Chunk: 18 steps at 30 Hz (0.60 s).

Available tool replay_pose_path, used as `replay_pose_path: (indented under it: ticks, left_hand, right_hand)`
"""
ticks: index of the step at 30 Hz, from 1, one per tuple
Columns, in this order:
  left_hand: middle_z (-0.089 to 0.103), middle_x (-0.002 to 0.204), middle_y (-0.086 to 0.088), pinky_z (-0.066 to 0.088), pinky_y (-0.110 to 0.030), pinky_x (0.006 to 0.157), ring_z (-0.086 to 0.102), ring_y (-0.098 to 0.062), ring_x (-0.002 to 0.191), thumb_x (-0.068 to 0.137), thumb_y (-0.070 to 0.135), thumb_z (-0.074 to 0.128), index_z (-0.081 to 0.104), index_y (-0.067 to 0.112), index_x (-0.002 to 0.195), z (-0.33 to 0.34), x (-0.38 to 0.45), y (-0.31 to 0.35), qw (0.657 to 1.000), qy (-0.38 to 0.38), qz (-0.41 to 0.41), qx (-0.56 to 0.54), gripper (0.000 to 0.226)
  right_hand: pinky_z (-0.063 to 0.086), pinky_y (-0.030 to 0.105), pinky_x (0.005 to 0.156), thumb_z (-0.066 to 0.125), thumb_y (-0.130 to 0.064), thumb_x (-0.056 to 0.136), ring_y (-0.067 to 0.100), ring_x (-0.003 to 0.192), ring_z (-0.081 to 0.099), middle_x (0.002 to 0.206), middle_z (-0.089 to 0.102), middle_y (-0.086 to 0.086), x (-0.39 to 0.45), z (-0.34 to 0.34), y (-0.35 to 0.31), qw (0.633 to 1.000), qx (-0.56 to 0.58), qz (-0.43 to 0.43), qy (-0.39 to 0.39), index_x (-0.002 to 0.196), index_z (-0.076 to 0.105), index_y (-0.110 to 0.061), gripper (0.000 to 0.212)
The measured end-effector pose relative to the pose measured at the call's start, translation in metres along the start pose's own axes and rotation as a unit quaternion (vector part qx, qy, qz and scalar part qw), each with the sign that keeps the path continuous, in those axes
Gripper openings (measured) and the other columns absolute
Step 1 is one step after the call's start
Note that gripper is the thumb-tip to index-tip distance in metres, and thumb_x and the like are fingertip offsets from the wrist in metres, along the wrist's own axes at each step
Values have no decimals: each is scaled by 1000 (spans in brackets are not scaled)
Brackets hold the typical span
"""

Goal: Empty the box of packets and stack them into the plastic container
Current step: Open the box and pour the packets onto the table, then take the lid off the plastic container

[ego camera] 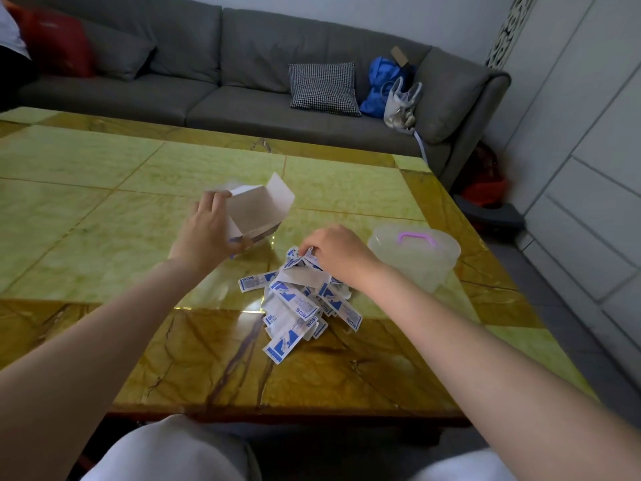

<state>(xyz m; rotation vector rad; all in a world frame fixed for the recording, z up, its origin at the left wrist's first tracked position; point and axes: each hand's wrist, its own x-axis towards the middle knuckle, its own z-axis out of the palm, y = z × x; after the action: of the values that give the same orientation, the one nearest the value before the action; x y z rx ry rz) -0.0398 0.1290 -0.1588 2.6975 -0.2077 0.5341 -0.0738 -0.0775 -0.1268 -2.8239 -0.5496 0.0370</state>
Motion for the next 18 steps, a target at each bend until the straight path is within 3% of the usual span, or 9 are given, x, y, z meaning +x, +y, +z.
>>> replay_pose_path:
  ticks: [2, 6, 10, 12, 15, 18]
  left_hand:
    - [41, 137, -16, 32, -49, 103, 34, -38, 125, 73, 38, 71, 31, 2, 136, 0, 4, 0, 999, -27, -6, 25, 83]
    - [25, 151, -5, 12, -62, 109, 6, -35, 141, 72, 55, 66, 22, 15, 142, -8, 9, 7, 993, -83, -50, 72, 92]
    - [25, 150, -6, 2, -60, 112, 7, -29, 142, 71, 54, 67, 29, 16, 139, -12, 9, 30, 989, -54, 37, 132, 87]
    - [28, 149, -6, 3, -53, 115, 12, -27, 142, 75, 52, 64, 33, 15, 138, -10, 9, 51, 985, -31, 103, 133, 79]
    - [31, 148, -6, 16, -42, 116, 22, -25, 139, 82, 46, 58, 34, 14, 138, 1, 7, 93, 975, -20, 204, 81, 69]
    - [28, 149, -7, 23, -39, 115, 26, -26, 137, 83, 41, 59, 29, 12, 141, 20, 2, 131, 965, -82, 248, 15, 72]
  right_hand:
    - [46, 34, 95, 36, 9, 89, 28, 112, 56, 126, 58, 12, -2, -2, -1, 1000, -14, 8, -23, 121, 60, -15, 46]
    - [43, 30, 92, 36, 14, 85, 29, 111, 54, 129, 48, 15, -8, -9, -3, 999, -38, 10, -25, 127, 55, -16, 55]
    - [37, 35, 103, 33, 19, 81, 26, 124, 44, 130, 52, 8, -7, -14, 4, 999, -45, 8, 8, 126, 54, -19, 63]
    - [32, 36, 108, 37, 14, 84, 22, 126, 40, 129, 54, 3, -11, -21, 12, 997, -66, 6, 42, 127, 52, -17, 55]
    - [27, 37, 107, 49, -4, 88, 23, 128, 35, 137, 47, 2, -20, -38, 31, 991, -97, 25, 89, 132, 46, -16, 46]
    - [20, 45, 112, 61, -31, 84, 29, 138, 20, 150, 26, 8, -31, -49, 54, 987, -123, 92, 48, 142, 30, -19, 67]
